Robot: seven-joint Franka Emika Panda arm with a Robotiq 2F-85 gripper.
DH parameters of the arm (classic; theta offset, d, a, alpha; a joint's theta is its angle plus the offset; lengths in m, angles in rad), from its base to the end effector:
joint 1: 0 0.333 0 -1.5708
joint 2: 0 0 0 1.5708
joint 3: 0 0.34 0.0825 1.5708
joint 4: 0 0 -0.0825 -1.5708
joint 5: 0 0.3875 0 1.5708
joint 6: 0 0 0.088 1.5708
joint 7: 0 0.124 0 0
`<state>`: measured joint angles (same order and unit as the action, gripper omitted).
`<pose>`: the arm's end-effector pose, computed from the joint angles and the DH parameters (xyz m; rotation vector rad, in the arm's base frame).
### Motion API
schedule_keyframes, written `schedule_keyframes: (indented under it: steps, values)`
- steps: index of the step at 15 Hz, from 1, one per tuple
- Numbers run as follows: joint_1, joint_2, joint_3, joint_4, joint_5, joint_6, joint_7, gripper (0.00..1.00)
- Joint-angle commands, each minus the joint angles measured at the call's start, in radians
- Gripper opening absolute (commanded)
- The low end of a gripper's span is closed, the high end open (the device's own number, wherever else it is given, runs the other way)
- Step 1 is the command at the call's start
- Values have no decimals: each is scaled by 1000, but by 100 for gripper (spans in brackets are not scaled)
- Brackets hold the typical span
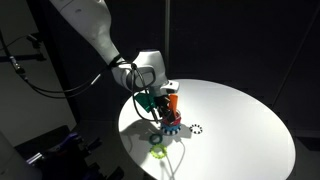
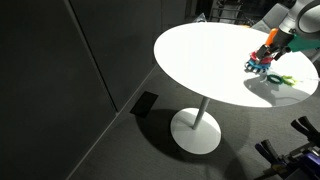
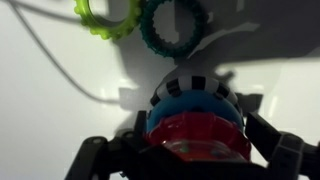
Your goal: Move the ring holder to the right a bit and put the green ring on the ring holder
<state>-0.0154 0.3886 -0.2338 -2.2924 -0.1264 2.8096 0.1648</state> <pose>0.5391 -0.1341 0.1995 2.9661 -0.4093 0.1923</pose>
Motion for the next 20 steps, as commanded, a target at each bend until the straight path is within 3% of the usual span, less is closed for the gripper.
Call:
schedule_keyframes:
  steps: [1, 13, 20]
  values:
    - [28, 37, -38, 50, -29, 4, 59, 100]
    - [43, 110, -107, 155, -18, -8, 136, 100]
    - [36, 87, -90, 135, -5, -39, 116, 100]
